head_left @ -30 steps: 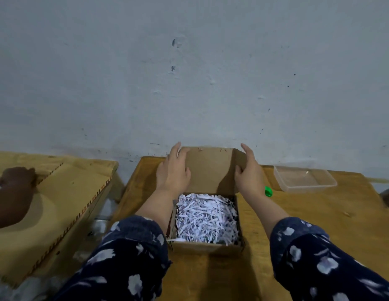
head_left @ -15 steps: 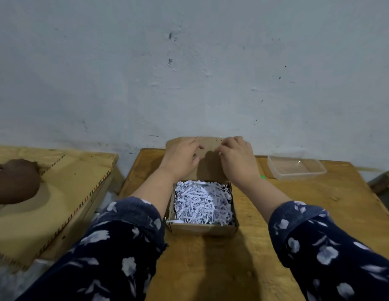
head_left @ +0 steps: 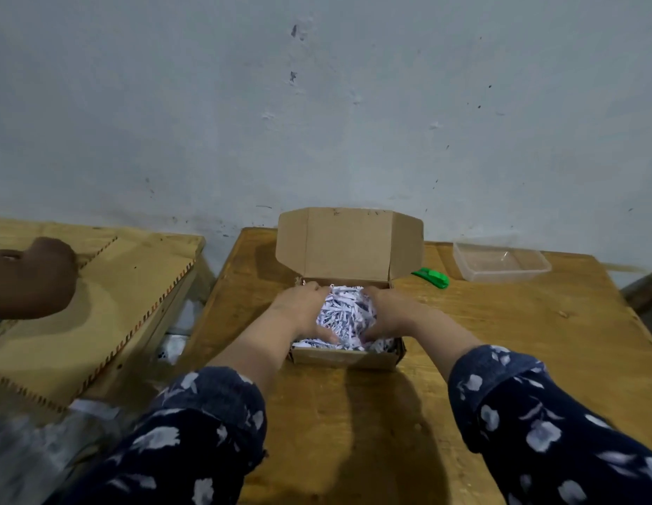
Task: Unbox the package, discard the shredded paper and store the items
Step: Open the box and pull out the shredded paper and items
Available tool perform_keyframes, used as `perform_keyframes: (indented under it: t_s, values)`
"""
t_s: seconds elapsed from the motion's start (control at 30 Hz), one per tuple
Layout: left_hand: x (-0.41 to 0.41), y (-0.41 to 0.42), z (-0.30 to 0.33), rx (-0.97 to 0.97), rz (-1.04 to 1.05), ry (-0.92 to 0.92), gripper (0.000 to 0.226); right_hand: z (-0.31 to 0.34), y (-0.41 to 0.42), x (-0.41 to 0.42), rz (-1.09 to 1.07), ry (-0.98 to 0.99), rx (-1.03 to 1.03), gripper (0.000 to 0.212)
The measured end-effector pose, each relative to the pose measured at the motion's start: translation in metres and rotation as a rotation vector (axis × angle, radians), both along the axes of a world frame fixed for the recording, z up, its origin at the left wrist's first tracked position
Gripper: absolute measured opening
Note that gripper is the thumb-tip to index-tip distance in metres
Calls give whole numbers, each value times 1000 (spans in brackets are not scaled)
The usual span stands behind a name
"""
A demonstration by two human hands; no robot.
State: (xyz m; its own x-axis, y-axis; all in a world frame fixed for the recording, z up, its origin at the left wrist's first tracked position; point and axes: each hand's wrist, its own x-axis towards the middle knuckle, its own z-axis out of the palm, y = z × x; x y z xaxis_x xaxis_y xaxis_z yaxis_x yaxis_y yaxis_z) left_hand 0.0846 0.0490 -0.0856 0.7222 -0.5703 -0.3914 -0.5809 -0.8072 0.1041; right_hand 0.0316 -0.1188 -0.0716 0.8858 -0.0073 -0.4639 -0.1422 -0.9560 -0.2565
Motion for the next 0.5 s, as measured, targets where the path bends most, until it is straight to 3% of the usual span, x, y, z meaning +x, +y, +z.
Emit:
perform_keyframes:
  t_s: [0.2, 0.37, 0.5]
  values:
    - [4, -17, -5, 130, -15, 110, 119, -17, 16, 7, -2, 118, -47, 111]
    - [7, -14, -26, 10, -37, -40, 89, -40, 12, 7, 101, -127, -133, 84]
    - [10, -8, -29, -114, -20, -33, 81, -37, 9, 4, 113, -184, -68, 80]
